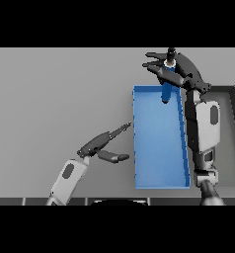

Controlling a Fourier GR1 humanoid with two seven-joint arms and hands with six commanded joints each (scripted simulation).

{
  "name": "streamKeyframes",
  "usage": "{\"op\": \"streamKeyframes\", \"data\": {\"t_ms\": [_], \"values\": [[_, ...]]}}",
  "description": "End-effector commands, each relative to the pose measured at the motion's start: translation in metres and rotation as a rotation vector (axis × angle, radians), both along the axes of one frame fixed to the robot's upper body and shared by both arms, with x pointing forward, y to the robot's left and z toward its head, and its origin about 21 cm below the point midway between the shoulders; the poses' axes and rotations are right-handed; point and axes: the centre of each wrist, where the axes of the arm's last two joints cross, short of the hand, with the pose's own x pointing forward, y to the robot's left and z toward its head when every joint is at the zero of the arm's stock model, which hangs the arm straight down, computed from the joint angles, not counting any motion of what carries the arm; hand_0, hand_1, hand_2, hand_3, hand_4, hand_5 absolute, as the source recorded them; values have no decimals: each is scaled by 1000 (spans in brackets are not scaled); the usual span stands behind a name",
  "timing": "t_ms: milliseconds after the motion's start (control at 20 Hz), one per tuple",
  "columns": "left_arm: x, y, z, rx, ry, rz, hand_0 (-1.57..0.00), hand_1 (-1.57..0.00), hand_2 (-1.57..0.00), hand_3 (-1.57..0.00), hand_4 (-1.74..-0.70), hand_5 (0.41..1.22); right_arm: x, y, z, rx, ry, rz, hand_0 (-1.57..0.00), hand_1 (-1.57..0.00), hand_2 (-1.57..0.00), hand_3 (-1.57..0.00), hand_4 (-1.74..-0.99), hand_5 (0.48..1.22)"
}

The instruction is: Pick up the blue pipe and place it into the blue bin.

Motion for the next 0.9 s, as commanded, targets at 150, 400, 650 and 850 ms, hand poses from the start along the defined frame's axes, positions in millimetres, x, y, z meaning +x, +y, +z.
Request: {"op": "streamKeyframes", "data": {"t_ms": [150, 400, 650, 850], "values": [[6, 1, 0, 13, -18, 14, 1, 1, 1, 1, -927, 463, -4, -12, -34, -75, 135, -110, -1571, -1571, -1571, -1571, -1500, 1221], [5, 3, -1, 18, -31, 24, 1, 1, 1, 1, -928, 470, -8, -21, -78, -137, 303, -229, -1571, -1571, -1571, -1571, -1498, 1221], [5, 1, -2, 22, -37, 25, 1, 1, 1, 1, -922, 481, -2, -22, -119, -186, 476, -250, -1571, -1571, -1571, -804, -1616, 1221], [7, 4, 2, 14, -46, 24, 1, 1, 1, 1, -920, 491, 6, -23, -141, -207, 618, -304, -1571, -1571, -1518, -455, -1626, 1161]]}}
